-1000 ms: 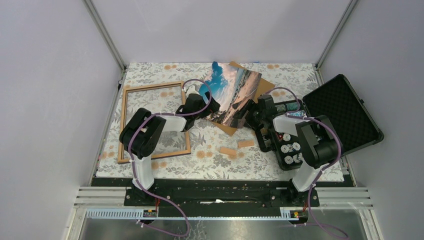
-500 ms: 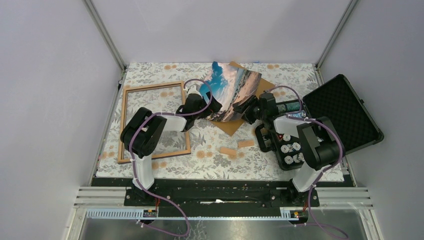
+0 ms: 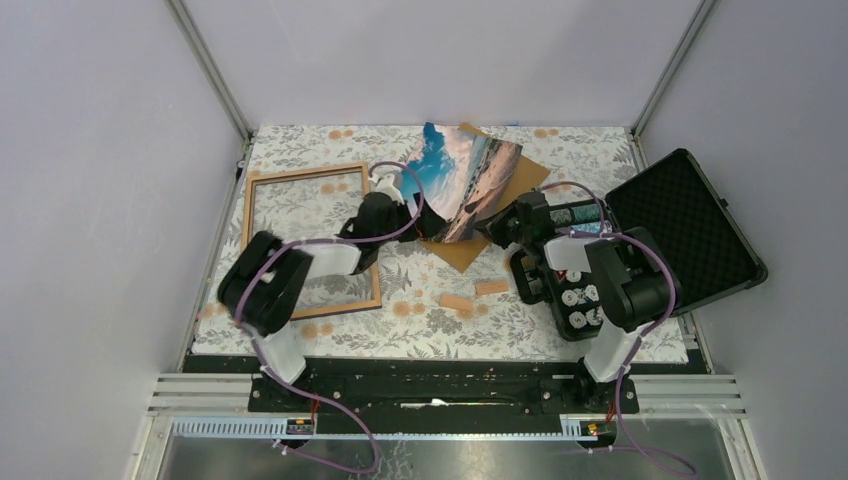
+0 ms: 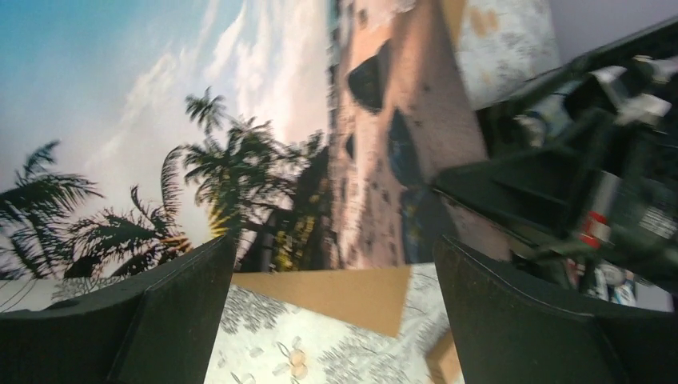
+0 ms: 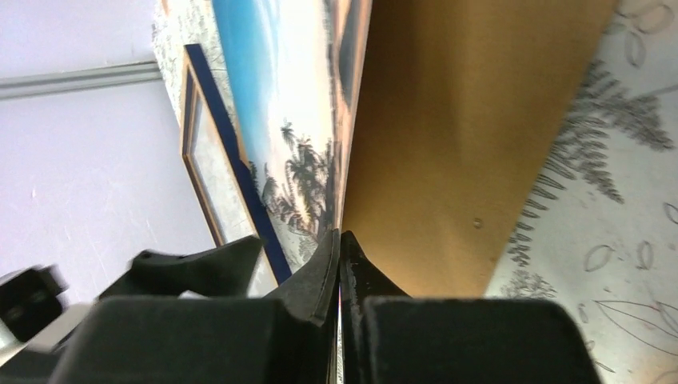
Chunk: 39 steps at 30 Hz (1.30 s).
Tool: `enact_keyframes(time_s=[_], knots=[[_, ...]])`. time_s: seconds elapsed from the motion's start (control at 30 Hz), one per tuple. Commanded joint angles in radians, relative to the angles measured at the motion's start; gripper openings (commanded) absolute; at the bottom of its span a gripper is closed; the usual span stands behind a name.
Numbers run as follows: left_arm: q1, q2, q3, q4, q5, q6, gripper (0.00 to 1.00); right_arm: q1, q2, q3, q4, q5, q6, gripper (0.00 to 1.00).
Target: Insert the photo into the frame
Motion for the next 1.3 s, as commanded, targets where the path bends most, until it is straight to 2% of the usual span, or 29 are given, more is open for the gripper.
enact_keyframes(time_s=[0.0, 0.13, 0.23, 0.33, 0.37, 0.4, 0.5, 0.57, 0.63, 0.7, 0.77, 0.87, 0.97, 1.07, 1.17, 1.27], knots=[[-0.001, -0.279, 0.002, -0.025, 0.023, 0.162, 0.99, 0.01, -0.083, 0.069, 0.011, -0.004, -0.064, 0.0], [-0.016, -0.345, 0.079, -0.29, 0.305, 0.345, 0.99, 0.008, -0.059, 0.19, -0.121, -0.107, -0.14, 0.0], [-0.085, -0.434, 0.031, -0.341, 0.128, 0.355, 0.99, 0.001, -0.071, 0.202, -0.099, -0.191, -0.138, 0.0], [-0.164, -0.484, -0.011, -0.338, -0.12, 0.37, 0.99, -0.002, -0.121, 0.178, -0.073, -0.224, -0.134, 0.0], [-0.202, -0.491, -0.025, -0.33, -0.26, 0.401, 0.99, -0.001, -0.142, 0.18, -0.096, -0.226, -0.155, 0.0], [-0.248, -0.493, -0.04, -0.317, -0.336, 0.449, 0.99, -0.001, -0.162, 0.19, -0.127, -0.229, -0.192, 0.0], [-0.362, -0.494, -0.084, -0.269, -0.5, 0.614, 0.99, -0.001, -0.188, 0.276, -0.301, -0.245, -0.343, 0.0], [-0.383, -0.499, -0.116, -0.205, -0.494, 0.677, 0.99, -0.002, -0.207, 0.289, -0.364, -0.239, -0.39, 0.0], [-0.396, -0.491, -0.122, -0.202, -0.471, 0.724, 0.99, -0.001, -0.235, 0.269, -0.341, -0.264, -0.38, 0.0], [-0.403, -0.458, -0.094, -0.228, -0.575, 0.701, 0.99, -0.001, -0.268, 0.222, -0.265, -0.288, -0.348, 0.0], [-0.413, -0.443, -0.111, -0.179, -0.644, 0.73, 0.99, -0.001, -0.297, 0.168, -0.197, -0.289, -0.313, 0.0], [-0.42, -0.409, -0.119, -0.094, -0.741, 0.756, 0.99, -0.001, -0.309, 0.158, -0.196, -0.284, -0.312, 0.0], [-0.421, -0.335, -0.029, -0.158, -0.664, 0.775, 0.89, -0.001, -0.297, 0.16, -0.181, -0.304, -0.301, 0.0], [-0.427, -0.266, 0.04, -0.19, -0.636, 0.786, 0.84, -0.001, -0.281, 0.155, -0.164, -0.32, -0.288, 0.0], [-0.455, -0.227, 0.042, -0.139, -0.721, 0.836, 0.81, -0.001, -0.273, 0.154, -0.161, -0.319, -0.285, 0.0], [-0.502, -0.197, 0.02, -0.04, -0.881, 0.918, 0.76, -0.002, -0.277, 0.152, -0.163, -0.314, -0.283, 0.0]])
